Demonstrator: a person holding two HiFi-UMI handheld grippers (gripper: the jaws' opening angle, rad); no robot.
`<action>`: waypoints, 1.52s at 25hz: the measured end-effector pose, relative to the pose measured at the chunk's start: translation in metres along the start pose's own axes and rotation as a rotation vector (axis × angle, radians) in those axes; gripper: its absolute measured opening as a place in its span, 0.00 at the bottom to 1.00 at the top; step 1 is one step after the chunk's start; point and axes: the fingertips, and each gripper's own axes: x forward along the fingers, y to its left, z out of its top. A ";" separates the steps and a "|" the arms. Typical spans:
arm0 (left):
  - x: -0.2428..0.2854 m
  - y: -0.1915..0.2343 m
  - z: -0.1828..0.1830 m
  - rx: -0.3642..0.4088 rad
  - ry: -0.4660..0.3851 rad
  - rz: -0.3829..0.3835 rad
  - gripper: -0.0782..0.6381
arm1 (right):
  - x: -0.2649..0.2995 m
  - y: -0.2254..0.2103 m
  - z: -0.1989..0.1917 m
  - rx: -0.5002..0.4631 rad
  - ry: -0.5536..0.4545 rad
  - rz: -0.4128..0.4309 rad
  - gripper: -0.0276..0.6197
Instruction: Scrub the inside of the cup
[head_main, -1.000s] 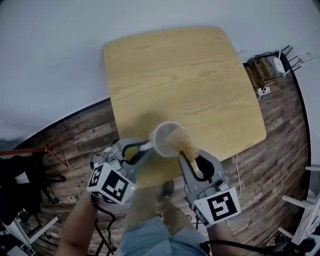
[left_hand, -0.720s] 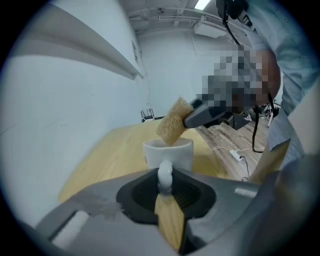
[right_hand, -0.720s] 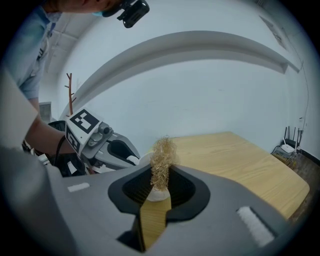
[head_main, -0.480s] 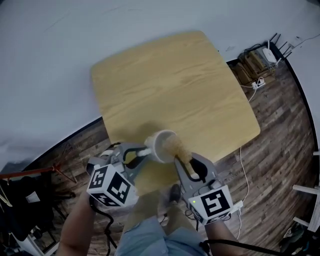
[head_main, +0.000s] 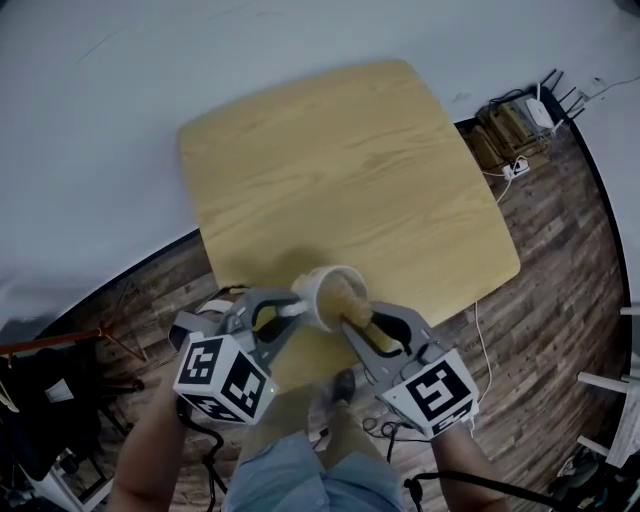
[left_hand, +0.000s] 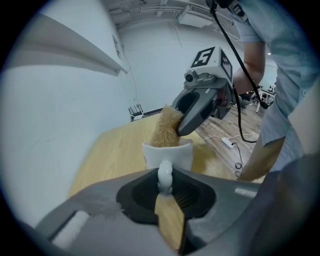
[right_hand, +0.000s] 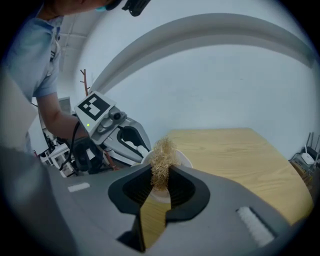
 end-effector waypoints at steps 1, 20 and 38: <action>0.000 0.001 0.001 0.004 0.000 -0.003 0.22 | 0.005 -0.001 0.000 -0.018 0.023 0.019 0.16; -0.001 0.001 0.008 0.076 0.016 0.009 0.22 | 0.041 -0.016 -0.028 -0.050 0.318 0.075 0.16; 0.006 -0.007 0.005 0.167 0.061 0.039 0.22 | 0.028 0.011 -0.019 0.131 0.294 0.187 0.15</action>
